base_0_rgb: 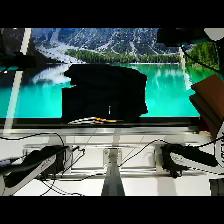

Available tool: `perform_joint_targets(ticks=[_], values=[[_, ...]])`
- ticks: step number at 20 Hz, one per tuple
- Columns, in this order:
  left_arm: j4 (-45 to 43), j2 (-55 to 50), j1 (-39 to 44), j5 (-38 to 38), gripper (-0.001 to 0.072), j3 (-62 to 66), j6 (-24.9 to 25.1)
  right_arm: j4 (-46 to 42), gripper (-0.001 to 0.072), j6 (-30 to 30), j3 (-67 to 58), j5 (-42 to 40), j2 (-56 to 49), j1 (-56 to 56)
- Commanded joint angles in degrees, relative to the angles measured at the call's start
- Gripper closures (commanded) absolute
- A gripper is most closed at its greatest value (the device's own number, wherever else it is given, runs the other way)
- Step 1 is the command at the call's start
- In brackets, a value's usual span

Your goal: Fold the clothes and pants, and hang the long-sleeved shirts on hangers.

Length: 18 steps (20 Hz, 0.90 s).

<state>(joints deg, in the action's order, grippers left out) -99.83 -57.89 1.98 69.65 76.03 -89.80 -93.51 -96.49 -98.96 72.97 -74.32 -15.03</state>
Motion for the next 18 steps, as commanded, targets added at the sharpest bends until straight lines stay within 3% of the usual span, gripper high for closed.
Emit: perform_joint_targets(ticks=[1, 6, 8, 11, 14, 16, 18], values=[[0.0, -0.1, 0.0, -0.6, 0.0701, 0.0, 0.0, -4.4, 0.0685, 14.1, 0.5, -0.9, -0.3, 3.4], [0.0, -0.2, 0.0, -0.7, 0.0701, 0.0, 0.0, -3.1, 0.0686, 15.4, 7.3, 12.9, -1.8, 19.1], [0.0, -0.9, 0.0, -0.9, 0.0701, 0.0, 0.0, 4.2, 0.0687, 16.7, 14.1, 14.7, -1.6, 26.7], [0.0, -2.5, 0.0, -0.8, 0.0701, 0.0, 0.0, 23.9, 0.0686, 25.9, 26.2, 15.7, -1.6, 34.9], [-0.3, -4.4, -0.1, -0.8, 0.0701, -0.1, 0.0, 31.9, 0.0683, 29.7, 38.4, 12.7, -1.6, 37.3], [-0.5, -5.6, -0.4, -0.5, 0.0701, -0.1, 1.0, 36.8, 0.0581, 30.7, 44.7, 8.5, -1.6, 36.7], [-0.7, -6.8, -1.6, 1.4, 0.0701, -0.1, 4.1, 41.7, 0.0567, 34.1, 49.8, 5.0, -1.6, 35.8]])
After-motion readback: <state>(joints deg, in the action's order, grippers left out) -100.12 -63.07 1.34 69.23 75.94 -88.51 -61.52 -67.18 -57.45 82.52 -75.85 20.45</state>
